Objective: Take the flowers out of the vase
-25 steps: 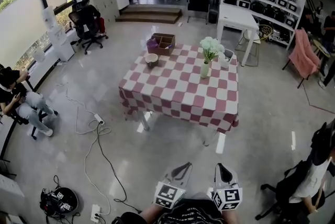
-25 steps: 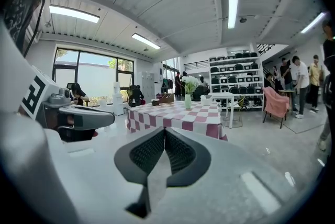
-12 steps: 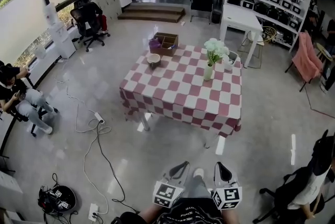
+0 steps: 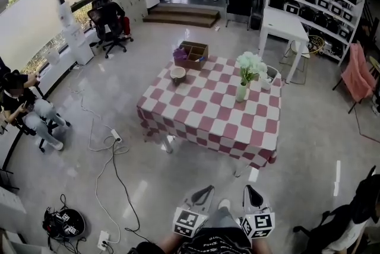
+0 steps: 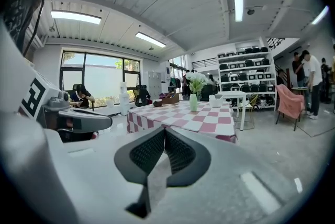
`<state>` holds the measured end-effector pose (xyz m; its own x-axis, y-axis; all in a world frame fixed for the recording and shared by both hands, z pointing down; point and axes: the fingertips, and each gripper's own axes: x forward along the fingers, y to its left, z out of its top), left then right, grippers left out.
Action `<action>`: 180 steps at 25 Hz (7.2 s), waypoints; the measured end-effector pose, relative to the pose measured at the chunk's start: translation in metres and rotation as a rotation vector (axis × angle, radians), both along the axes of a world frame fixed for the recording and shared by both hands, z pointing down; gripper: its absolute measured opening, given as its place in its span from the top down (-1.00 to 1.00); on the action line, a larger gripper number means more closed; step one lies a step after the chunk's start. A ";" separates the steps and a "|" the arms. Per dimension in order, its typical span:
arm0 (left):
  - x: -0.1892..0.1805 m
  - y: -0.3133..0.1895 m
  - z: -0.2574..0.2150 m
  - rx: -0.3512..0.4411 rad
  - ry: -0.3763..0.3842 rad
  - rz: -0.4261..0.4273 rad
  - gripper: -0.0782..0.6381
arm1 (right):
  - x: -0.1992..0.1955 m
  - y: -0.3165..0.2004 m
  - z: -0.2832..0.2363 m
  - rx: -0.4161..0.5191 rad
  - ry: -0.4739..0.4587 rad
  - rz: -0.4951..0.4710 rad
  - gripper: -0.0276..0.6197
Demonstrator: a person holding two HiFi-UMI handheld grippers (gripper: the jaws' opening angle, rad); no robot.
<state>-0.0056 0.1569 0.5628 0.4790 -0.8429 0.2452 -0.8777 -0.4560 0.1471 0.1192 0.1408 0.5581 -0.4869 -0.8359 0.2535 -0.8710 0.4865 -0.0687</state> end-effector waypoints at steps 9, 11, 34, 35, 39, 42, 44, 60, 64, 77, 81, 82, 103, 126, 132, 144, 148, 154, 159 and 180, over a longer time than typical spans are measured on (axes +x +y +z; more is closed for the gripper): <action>0.015 -0.060 -0.005 -0.004 -0.009 -0.049 0.73 | 0.013 -0.067 -0.003 -0.015 -0.014 -0.050 0.90; 0.020 -0.071 -0.003 -0.011 -0.012 -0.056 0.73 | 0.017 -0.081 -0.003 -0.019 -0.017 -0.060 0.90; 0.083 -0.173 0.004 0.003 -0.020 -0.134 0.73 | 0.067 -0.184 0.004 -0.024 -0.061 -0.151 0.90; 0.083 -0.176 0.002 0.007 -0.023 -0.136 0.73 | 0.067 -0.186 0.005 -0.027 -0.065 -0.150 0.90; 0.082 -0.186 -0.005 0.012 -0.024 -0.138 0.73 | 0.065 -0.193 0.003 -0.031 -0.075 -0.148 0.90; 0.075 -0.197 -0.005 0.011 -0.031 -0.143 0.73 | 0.064 -0.202 0.002 -0.027 -0.076 -0.133 0.90; 0.070 -0.207 -0.008 0.008 -0.032 -0.142 0.73 | 0.062 -0.211 0.001 -0.027 -0.076 -0.119 0.90; -0.003 -0.308 -0.012 0.026 -0.024 -0.044 0.73 | 0.008 -0.294 -0.005 -0.034 -0.069 0.010 0.90; -0.016 -0.332 -0.018 0.036 -0.013 0.016 0.73 | -0.006 -0.309 -0.003 -0.042 -0.066 0.071 0.90; -0.052 -0.379 -0.027 0.071 0.003 0.209 0.73 | -0.047 -0.330 -0.007 -0.018 -0.070 0.264 0.90; -0.064 -0.387 -0.024 0.061 0.008 0.213 0.73 | -0.054 -0.333 -0.008 -0.017 -0.066 0.291 0.90; -0.066 -0.388 -0.024 0.057 0.011 0.213 0.73 | -0.055 -0.334 -0.008 -0.017 -0.067 0.296 0.89; -0.077 -0.414 -0.023 0.029 0.017 0.180 0.73 | -0.034 -0.376 -0.015 -0.045 -0.125 0.327 0.75; -0.081 -0.435 -0.004 -0.046 0.011 0.059 0.73 | -0.040 -0.472 -0.028 -0.056 -0.152 0.147 -0.06; -0.079 -0.442 -0.001 -0.056 0.001 0.044 0.73 | -0.044 -0.492 -0.029 -0.055 -0.162 0.116 -0.06; -0.072 -0.448 0.001 -0.066 -0.014 0.039 0.73 | -0.048 -0.508 -0.033 -0.028 -0.167 0.072 -0.03; -0.076 -0.448 0.002 -0.069 -0.012 0.034 0.73 | -0.049 -0.510 -0.039 0.003 -0.165 0.079 0.19; -0.077 -0.447 0.007 -0.084 -0.013 0.036 0.73 | -0.047 -0.510 -0.052 0.070 -0.182 0.086 0.31; -0.076 -0.447 0.008 -0.082 -0.020 0.040 0.73 | -0.048 -0.509 -0.064 0.098 -0.180 0.080 0.35; -0.073 -0.440 0.012 -0.071 -0.006 0.072 0.73 | -0.051 -0.492 -0.149 0.191 -0.150 0.044 0.49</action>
<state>-0.0787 -0.2826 0.5750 0.5362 -0.7866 0.3061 -0.8439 -0.5069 0.1757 0.0679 -0.3510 0.4093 -0.4693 -0.8829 0.0162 -0.8786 0.4650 -0.1090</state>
